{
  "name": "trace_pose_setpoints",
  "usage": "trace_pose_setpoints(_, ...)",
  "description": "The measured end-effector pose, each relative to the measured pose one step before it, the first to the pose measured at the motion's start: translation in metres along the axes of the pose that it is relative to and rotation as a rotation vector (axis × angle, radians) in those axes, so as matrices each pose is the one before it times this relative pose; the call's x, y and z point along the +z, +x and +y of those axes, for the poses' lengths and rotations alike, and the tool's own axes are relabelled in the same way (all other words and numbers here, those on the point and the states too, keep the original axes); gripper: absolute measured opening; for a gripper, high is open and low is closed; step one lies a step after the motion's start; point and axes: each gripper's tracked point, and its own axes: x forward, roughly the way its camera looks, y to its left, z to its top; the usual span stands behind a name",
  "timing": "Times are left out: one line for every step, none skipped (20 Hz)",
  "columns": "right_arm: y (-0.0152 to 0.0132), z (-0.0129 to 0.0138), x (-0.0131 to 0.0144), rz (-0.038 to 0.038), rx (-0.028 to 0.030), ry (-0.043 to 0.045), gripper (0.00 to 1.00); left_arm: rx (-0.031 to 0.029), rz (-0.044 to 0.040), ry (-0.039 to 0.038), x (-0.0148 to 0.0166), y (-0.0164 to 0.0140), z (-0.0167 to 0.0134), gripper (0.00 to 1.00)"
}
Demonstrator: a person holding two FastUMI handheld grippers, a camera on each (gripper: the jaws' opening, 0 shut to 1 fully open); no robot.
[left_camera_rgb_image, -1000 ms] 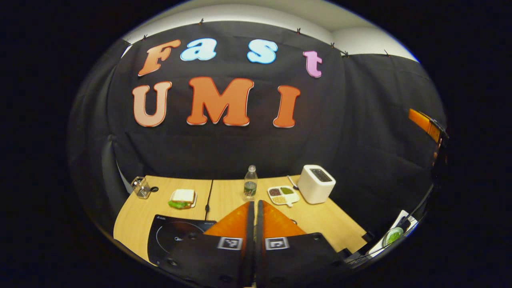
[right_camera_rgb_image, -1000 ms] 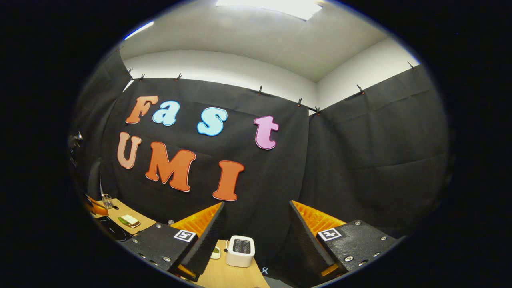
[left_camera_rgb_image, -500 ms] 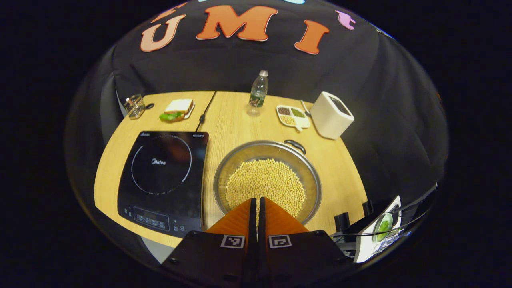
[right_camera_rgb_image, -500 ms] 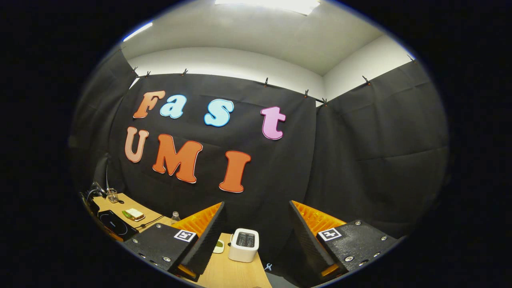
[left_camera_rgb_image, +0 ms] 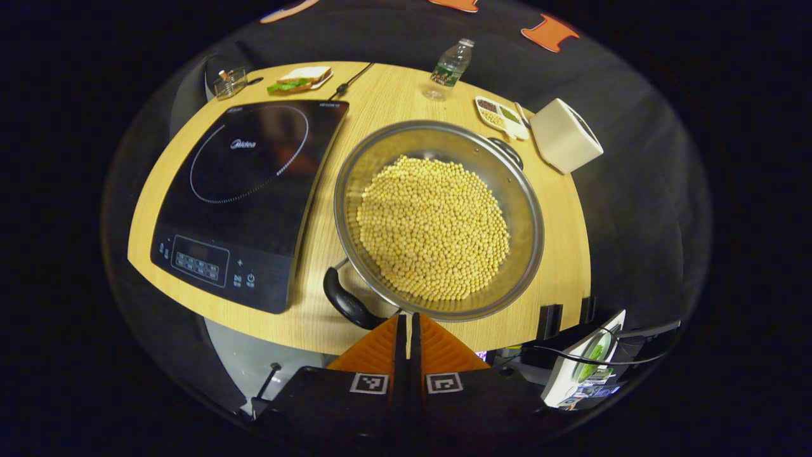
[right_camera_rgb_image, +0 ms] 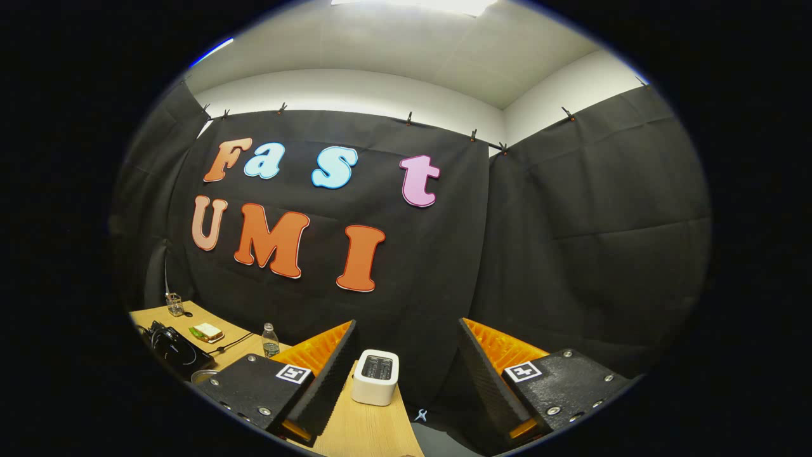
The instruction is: First push the handle of the pot to place it horizontally, then grasp the pot with both hands and set it on the induction cooktop.
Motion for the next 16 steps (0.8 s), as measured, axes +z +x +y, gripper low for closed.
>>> trace_pose_setpoints(-0.00089, -0.00181, -0.00214, 0.00169, 0.00222, 0.00187, 0.95, 0.00164, 0.02579, -0.01885, -0.00735, 0.00578, 0.0011, 0.08)
trace_pose_setpoints(0.00008, -0.00118, -0.001, 0.00125, 0.00369, 0.0021, 0.95, 0.00773, 0.02361, -0.02115, -0.00737, 0.00597, 0.00149, 0.08)
trace_pose_setpoints(-0.00133, -0.00096, -0.00227, 0.00158, 0.0037, 0.00207, 0.95, 0.005, 0.01941, -0.0184, -0.00518, 0.00641, 0.00134, 0.08)
trace_pose_setpoints(-0.00012, -0.00091, -0.00214, 0.00273, 0.00299, 0.00263, 0.95, 0.0039, 0.0198, -0.01975, -0.0042, 0.00597, 0.00055, 0.09)
trace_pose_setpoints(-0.00156, 0.00001, -0.0024, 0.00456, 0.00447, 0.00216, 0.95, -0.00123, 0.00765, -0.01692, -0.00088, 0.00562, 0.00025, 0.08)
trace_pose_setpoints(-0.00144, -0.00072, -0.0026, 0.00577, 0.00094, 0.001, 0.95, 0.00622, 0.01051, -0.0165, -0.00025, 0.00401, 0.00213, 0.08)
trace_pose_setpoints(-0.00031, -0.00075, -0.00182, 0.00559, 0.00109, 0.0003, 0.95, 0.00086, 0.00006, -0.01276, 0.00237, 0.00353, 0.00125, 0.08)
trace_pose_setpoints(-0.00172, -0.00017, -0.00085, 0.00147, -0.00086, -0.00003, 0.95, -0.00074, 0.00004, -0.01052, 0.00324, 0.00342, 0.00097, 0.08)
trace_pose_setpoints(-0.00198, -0.00136, -0.00023, 0.00174, -0.00312, 0.00061, 0.95, 0.00876, 0.00555, -0.01133, 0.00315, 0.00374, 0.00272, 0.08)
trace_pose_setpoints(-0.00066, -0.00027, -0.0009, 0.00259, -0.00395, 0.00143, 0.95, 0.00208, -0.00131, -0.0058, 0.00482, 0.00343, 0.00213, 0.08)
trace_pose_setpoints(-0.0008, 0.00013, -0.00055, 0.00126, -0.0066, 0.00207, 0.95, -0.00293, 0.01718, -0.00685, 0.00086, 0.00249, 0.00151, 0.08)
trace_pose_setpoints(0.00002, 0.00034, -0.00002, 0.00118, -0.00486, 0.00464, 0.95, 0.00643, -0.00216, 0.01135, 0.00288, 0.00267, 0.00394, 0.08)
trace_pose_setpoints(0.0019, 0.00261, -0.00062, 0.00128, -0.00515, 0.00621, 0.95, 0.02354, -0.00349, 0.00949, 0.00396, 0.00197, 0.00719, 0.08)
trace_pose_setpoints(0.00146, 0.00286, -0.0003, 0.00414, -0.0035, 0.0063, 0.95, 0.01638, -0.00851, 0.00617, 0.00704, 0.00188, 0.00427, 0.08)
trace_pose_setpoints(0.00094, 0.00457, -0.00063, 0.00508, -0.00296, 0.00383, 0.95, 0.01302, -0.00879, 0.00658, 0.00884, -0.00041, 0.0054, 0.08)
trace_pose_setpoints(0.0005, 0.00398, 0.00072, 0.00157, -0.00144, -0.00039, 0.95, 0.01157, -0.00718, 0.01102, 0.00679, 0.0005, 0.00511, 0.08)
